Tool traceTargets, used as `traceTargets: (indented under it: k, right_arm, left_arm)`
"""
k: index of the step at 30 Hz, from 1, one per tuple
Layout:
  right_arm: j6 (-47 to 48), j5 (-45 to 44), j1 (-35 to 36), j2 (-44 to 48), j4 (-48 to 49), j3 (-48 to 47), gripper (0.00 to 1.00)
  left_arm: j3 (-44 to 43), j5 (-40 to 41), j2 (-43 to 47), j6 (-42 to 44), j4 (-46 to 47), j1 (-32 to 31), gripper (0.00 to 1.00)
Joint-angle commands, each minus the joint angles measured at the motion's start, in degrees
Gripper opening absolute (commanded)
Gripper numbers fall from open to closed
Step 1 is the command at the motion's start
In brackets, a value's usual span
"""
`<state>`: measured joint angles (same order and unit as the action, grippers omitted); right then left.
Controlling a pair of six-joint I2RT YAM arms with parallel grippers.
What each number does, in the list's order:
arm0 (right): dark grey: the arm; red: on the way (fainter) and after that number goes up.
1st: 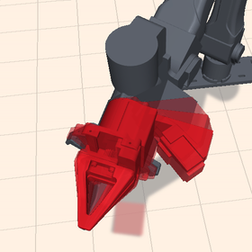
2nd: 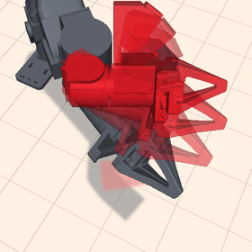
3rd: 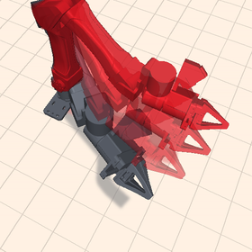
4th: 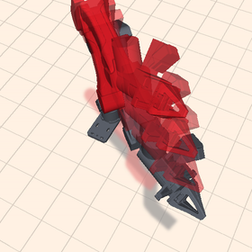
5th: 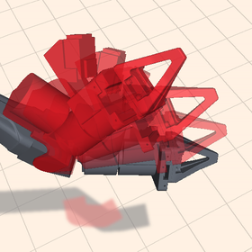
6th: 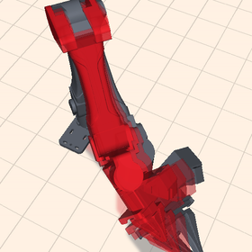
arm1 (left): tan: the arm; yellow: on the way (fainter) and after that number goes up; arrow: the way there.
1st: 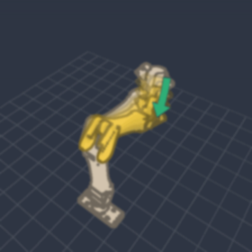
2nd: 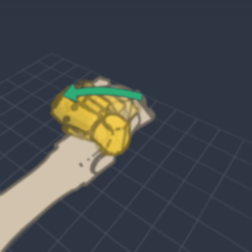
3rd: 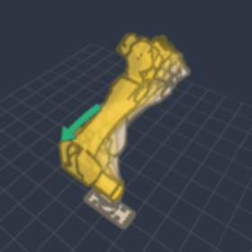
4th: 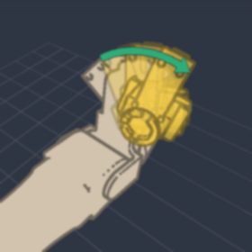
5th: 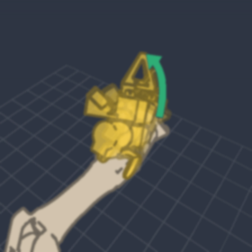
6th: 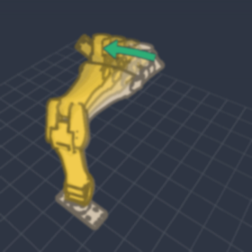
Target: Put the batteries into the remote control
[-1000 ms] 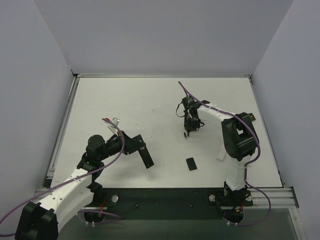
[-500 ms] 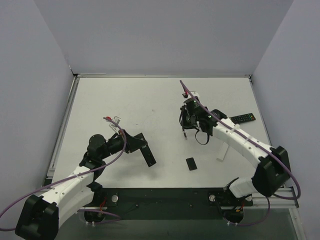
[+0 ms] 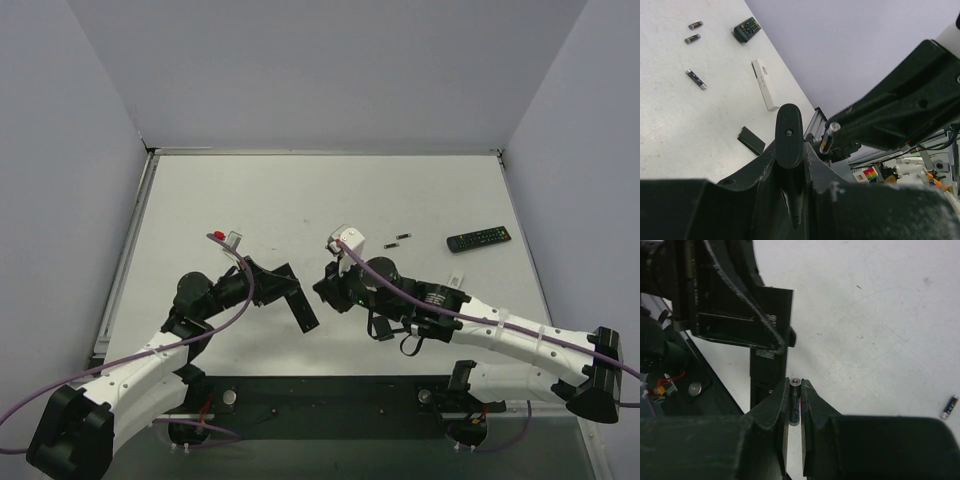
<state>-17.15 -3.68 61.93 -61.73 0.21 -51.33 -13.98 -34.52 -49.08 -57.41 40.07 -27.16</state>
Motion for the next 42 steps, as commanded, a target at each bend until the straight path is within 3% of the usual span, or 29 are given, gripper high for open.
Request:
traceTargets:
  k: [1, 14, 42]
  right_arm:
    - [3.78, -2.82, 4.95, 1.53, 11.02, 1.58, 0.0]
    - [5.02, -3.52, 10.58, 0.39, 15.44, 3.69, 0.0]
    - [5.9, -4.22, 11.28, 0.39, 15.17, 6.77, 0.0]
  left_arm:
    - [-3.07, 2.0, 1.18, -1.39, 5.19, -1.75, 0.0]
    - [-2.37, 6.49, 2.76, -6.31, 8.61, -2.46, 0.0]
    - [-1.4, 9.65, 5.05, -11.94, 13.8, -2.55, 0.0]
